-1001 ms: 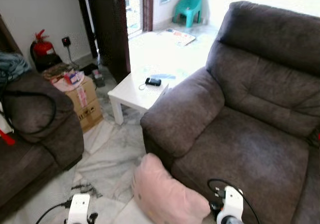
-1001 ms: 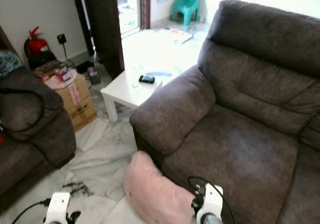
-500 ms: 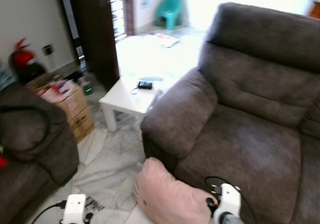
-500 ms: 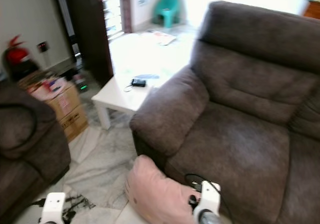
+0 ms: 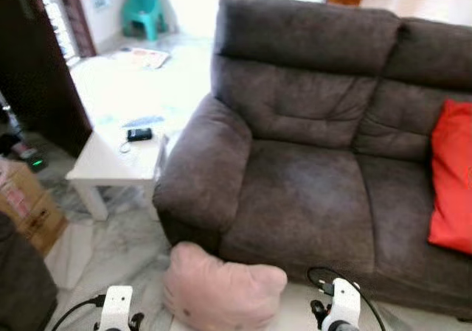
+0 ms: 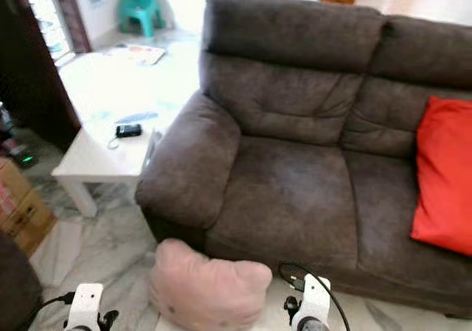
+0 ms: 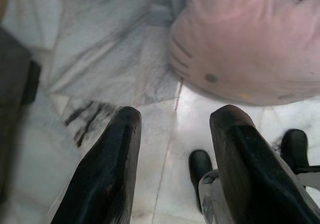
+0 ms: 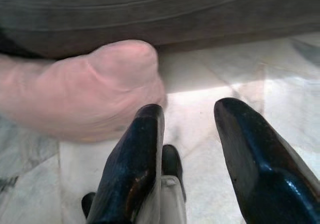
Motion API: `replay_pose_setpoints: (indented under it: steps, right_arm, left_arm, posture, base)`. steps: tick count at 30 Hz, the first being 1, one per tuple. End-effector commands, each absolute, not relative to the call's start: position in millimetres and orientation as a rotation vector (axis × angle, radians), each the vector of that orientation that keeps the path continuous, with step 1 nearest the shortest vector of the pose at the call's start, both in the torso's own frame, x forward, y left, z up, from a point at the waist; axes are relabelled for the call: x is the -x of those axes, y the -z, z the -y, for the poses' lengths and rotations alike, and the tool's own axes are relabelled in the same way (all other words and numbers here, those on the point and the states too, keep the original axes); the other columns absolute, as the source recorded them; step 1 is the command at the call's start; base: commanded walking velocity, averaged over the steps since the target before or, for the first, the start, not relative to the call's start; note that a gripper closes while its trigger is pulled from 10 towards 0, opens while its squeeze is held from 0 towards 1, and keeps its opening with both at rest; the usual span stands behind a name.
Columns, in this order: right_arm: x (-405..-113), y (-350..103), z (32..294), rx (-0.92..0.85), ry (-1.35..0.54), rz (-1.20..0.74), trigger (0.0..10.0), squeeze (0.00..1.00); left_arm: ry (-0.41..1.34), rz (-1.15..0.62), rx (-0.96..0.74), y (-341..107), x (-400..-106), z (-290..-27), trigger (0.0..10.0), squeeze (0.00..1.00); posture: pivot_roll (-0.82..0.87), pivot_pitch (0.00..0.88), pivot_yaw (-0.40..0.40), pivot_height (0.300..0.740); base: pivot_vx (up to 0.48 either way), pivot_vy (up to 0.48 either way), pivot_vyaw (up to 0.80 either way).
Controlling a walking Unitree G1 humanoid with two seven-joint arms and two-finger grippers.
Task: Move the pillow to the sofa from floor
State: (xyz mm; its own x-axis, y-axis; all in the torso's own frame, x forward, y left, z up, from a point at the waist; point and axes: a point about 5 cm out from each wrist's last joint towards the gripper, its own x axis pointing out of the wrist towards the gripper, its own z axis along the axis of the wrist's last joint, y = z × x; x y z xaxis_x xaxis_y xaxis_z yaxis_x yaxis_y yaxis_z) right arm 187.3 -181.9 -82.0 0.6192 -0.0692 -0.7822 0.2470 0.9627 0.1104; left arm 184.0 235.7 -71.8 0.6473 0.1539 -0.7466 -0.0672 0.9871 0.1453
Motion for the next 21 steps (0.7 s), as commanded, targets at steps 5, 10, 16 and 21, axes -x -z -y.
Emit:
replay_pose_setpoints:
  steps: [5,10,16,21]
  right_arm:
    - [-190.1,80.5,181.5,-0.214,0.184,-0.874,10.0,0.00]
    - [-188.7,81.4,181.5,-0.213,0.188,-0.886,10.0,0.00]
    - [-188.0,81.9,181.3,-0.216,0.187,-0.895,10.0,0.00]
    - [-187.6,82.3,180.6,-0.211,0.181,-0.901,10.0,0.00]
  left_arm:
    - [-0.127,-0.876,-0.102,74.7,-179.2,-234.3,10.0,0.00]
    - [-0.124,-0.875,-0.098,75.2,-179.0,-232.4,10.0,0.00]
    - [-0.119,-0.878,-0.105,76.0,-177.6,-231.4,10.0,0.00]
    - [-0.118,-0.881,-0.106,76.7,-176.0,-231.7,10.0,0.00]
  posture:
    - [0.11,0.000,-0.057,0.740]
    - [0.12,0.000,-0.061,0.740]
    - [0.11,0.000,-0.059,0.740]
    - [0.12,0.000,-0.059,0.740]
  base:
    - [0.000,0.398,-0.30]
    - [0.000,0.375,0.00]
    - [0.000,0.172,-0.32]
    - [0.000,0.000,-0.75]
